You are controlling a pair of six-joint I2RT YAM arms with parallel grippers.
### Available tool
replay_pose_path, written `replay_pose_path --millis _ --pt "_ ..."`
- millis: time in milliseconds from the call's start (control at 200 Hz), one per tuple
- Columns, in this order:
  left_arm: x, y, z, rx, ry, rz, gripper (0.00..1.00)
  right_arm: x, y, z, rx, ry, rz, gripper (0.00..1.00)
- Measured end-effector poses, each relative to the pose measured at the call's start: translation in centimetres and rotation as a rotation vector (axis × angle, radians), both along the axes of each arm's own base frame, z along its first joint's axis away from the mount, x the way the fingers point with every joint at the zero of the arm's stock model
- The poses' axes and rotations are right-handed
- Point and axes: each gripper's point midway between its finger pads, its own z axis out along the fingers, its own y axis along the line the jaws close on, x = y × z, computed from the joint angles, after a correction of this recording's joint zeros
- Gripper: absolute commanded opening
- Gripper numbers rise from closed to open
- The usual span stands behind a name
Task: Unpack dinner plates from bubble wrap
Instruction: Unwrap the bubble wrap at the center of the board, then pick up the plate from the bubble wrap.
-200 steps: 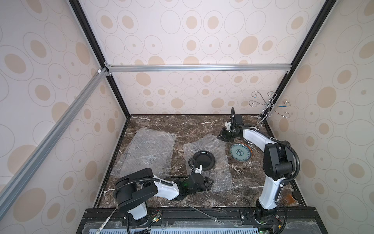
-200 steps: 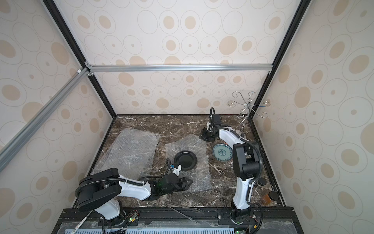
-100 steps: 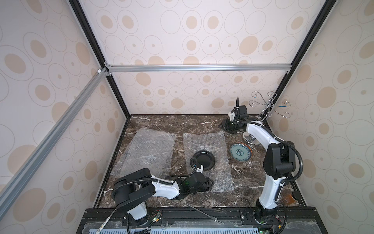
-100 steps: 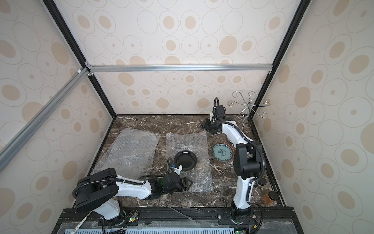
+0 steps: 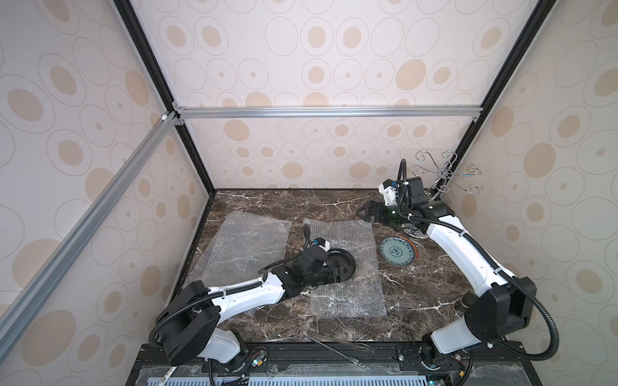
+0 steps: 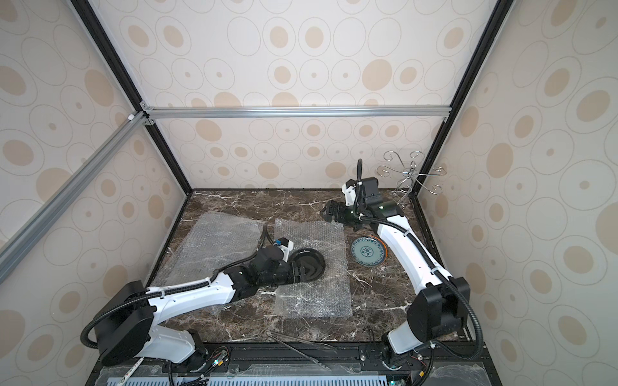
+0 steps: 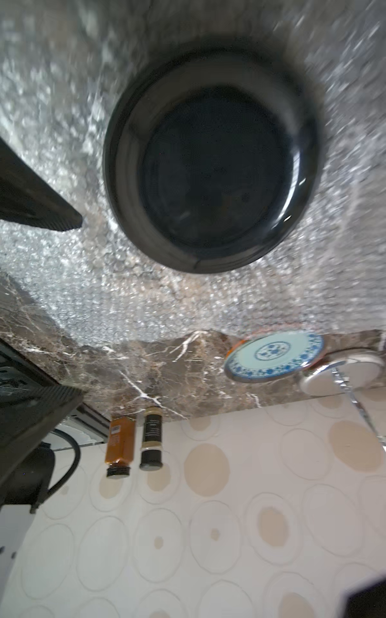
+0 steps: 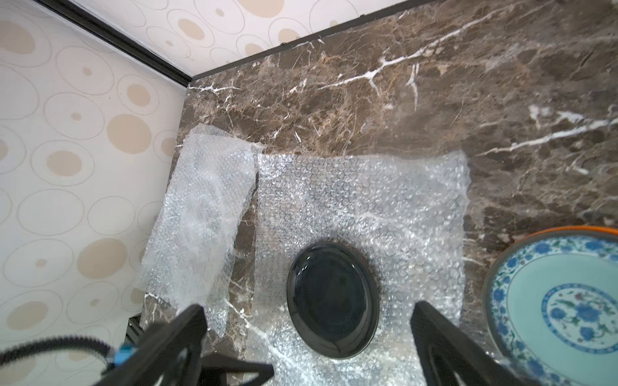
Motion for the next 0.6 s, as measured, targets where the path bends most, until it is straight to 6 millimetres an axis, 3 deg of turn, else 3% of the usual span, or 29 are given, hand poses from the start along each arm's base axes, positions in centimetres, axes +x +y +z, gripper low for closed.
replay_pose_path --millis 70,165,210,410,600 --pt "1.4 1.6 0.9 -0.004 -0.009 0.025 0.77 -1.7 0.2 -1.4 0.003 0.041 0.026 0.98" --pt "3.1 3.6 1.8 -0.011 -0.017 0.052 0.89 -4.2 0.0 -4.2 -0.009 0.114 0.043 0.94" --pt "3.8 4.5 1.8 -0.011 -0.017 0.068 0.99 -5.3 -0.1 -5.4 -0.016 0.146 0.045 0.93" --pt "5.5 7.5 1.1 0.003 0.01 0.123 1.0 -9.3 -0.5 -8.4 -0.016 0.231 0.044 0.92" --pt "5.8 8.1 0.4 0.005 0.031 0.125 1.0 -11.5 -0.1 -11.6 0.002 0.31 0.034 0.84"
